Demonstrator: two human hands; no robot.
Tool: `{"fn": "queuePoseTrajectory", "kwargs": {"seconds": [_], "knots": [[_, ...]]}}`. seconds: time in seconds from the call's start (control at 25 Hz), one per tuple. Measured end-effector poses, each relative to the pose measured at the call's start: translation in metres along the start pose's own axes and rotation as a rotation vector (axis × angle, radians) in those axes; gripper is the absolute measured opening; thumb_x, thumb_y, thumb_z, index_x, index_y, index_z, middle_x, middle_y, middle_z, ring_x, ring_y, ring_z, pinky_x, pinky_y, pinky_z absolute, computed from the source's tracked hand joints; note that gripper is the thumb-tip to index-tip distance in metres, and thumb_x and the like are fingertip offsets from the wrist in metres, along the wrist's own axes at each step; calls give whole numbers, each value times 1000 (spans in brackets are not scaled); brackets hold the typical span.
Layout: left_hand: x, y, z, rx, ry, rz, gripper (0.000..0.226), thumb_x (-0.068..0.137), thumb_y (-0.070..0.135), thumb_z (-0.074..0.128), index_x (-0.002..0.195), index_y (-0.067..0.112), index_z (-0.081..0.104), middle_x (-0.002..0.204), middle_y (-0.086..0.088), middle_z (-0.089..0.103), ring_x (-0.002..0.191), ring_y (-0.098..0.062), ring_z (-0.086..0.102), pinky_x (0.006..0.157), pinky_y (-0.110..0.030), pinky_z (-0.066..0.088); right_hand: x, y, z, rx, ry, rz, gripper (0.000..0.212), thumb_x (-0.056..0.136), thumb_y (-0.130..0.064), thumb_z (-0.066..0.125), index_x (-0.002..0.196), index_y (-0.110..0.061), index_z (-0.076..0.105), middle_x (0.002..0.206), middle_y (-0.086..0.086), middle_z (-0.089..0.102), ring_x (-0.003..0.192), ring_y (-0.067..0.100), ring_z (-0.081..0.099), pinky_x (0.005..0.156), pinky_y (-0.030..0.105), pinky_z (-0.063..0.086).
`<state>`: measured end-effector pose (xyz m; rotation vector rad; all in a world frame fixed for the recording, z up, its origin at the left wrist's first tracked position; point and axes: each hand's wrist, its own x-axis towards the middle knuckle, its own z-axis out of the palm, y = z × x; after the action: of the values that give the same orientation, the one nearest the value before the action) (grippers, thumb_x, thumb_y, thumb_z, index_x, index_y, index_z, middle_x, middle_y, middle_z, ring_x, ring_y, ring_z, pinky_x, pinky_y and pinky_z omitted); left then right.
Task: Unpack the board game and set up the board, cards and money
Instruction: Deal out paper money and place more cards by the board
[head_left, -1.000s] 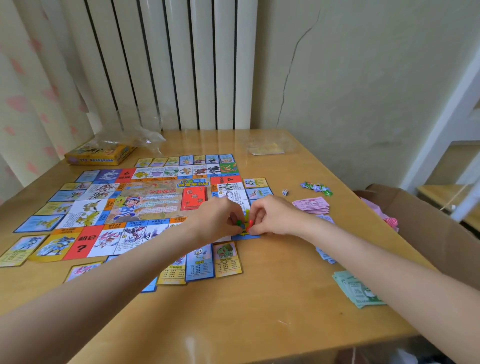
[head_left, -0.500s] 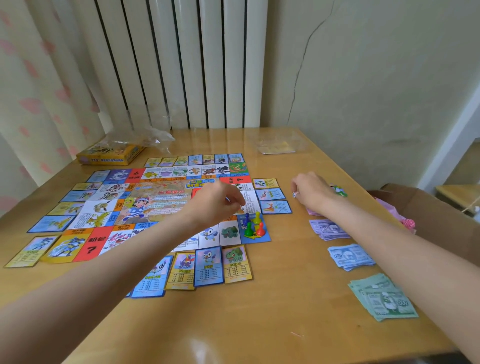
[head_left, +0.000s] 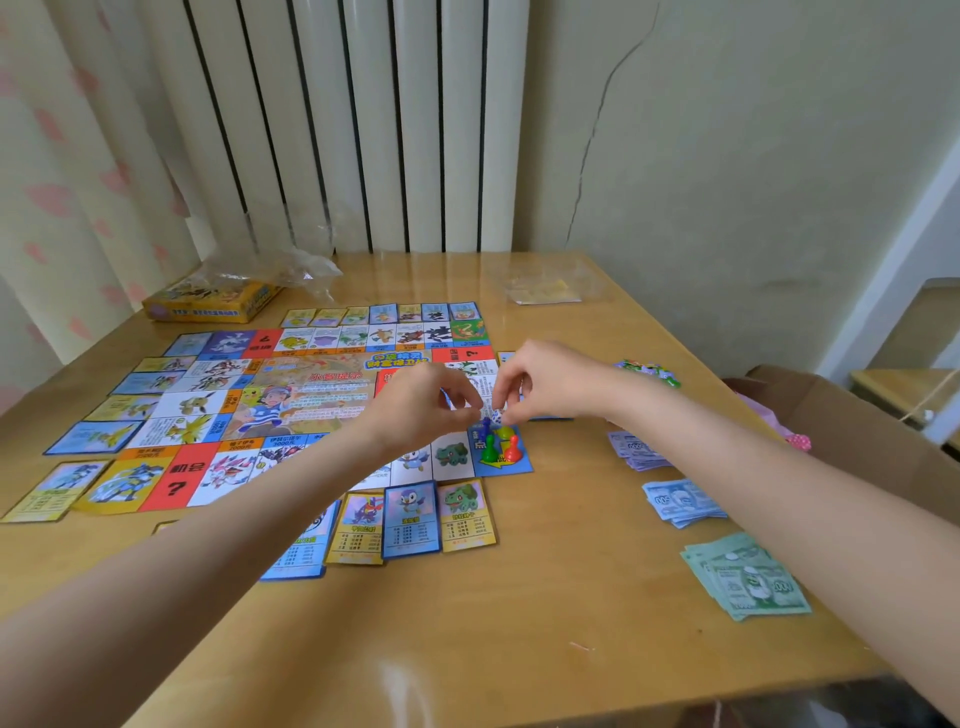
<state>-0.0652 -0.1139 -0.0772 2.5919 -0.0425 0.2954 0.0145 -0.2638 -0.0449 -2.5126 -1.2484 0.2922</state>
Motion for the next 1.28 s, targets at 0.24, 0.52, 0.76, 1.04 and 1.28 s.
{"fn": "queuePoseTrajectory", "kwargs": {"seconds": [0.24, 0.52, 0.76, 1.04, 1.28], "knots": [[0, 0, 1, -9, -3, -9, 12, 84, 13, 64, 92, 11, 72, 79, 3, 61, 59, -2, 48, 54, -6, 37, 0, -3, 5, -41, -26, -11, 15, 78, -16, 73, 91, -9, 72, 63, -15, 54, 56, -2, 48, 47, 2, 34], [2, 1, 3, -18, -14, -22, 13, 85, 11, 63, 95, 11, 72, 87, -1, 66, 63, -1, 51, 55, -2, 38, -3, 13, -3, 55, 75, 43, 8, 82, -12, 66, 88, -10, 71, 70, -13, 59, 55, -9, 52, 50, 1, 35], [4, -7, 11, 26, -119, -109, 14, 84, 12, 66, 97, 9, 71, 96, -5, 70, 75, -9, 56, 60, -7, 41, -3, 23, 9, 134, 1, 152, 14, 82, -4, 65, 95, -9, 65, 78, 2, 63, 51, 7, 53, 50, 11, 42], [10, -8, 19, 48, -176, -124, 24, 80, 16, 71, 103, 7, 68, 101, -9, 70, 91, -19, 64, 83, -28, 51, 7, 21, 27, 90, -49, 126, 18, 81, -2, 64, 99, -5, 65, 66, -9, 56, 56, 2, 52, 49, 6, 39], [12, -7, 15, 66, -190, -134, 23, 82, 14, 68, 105, 10, 67, 101, -7, 69, 82, -12, 58, 76, -24, 50, 9, 21, 28, 26, -51, 99, 20, 82, -3, 63, 101, -7, 65, 73, -5, 58, 57, 2, 50, 56, 15, 40]]}}
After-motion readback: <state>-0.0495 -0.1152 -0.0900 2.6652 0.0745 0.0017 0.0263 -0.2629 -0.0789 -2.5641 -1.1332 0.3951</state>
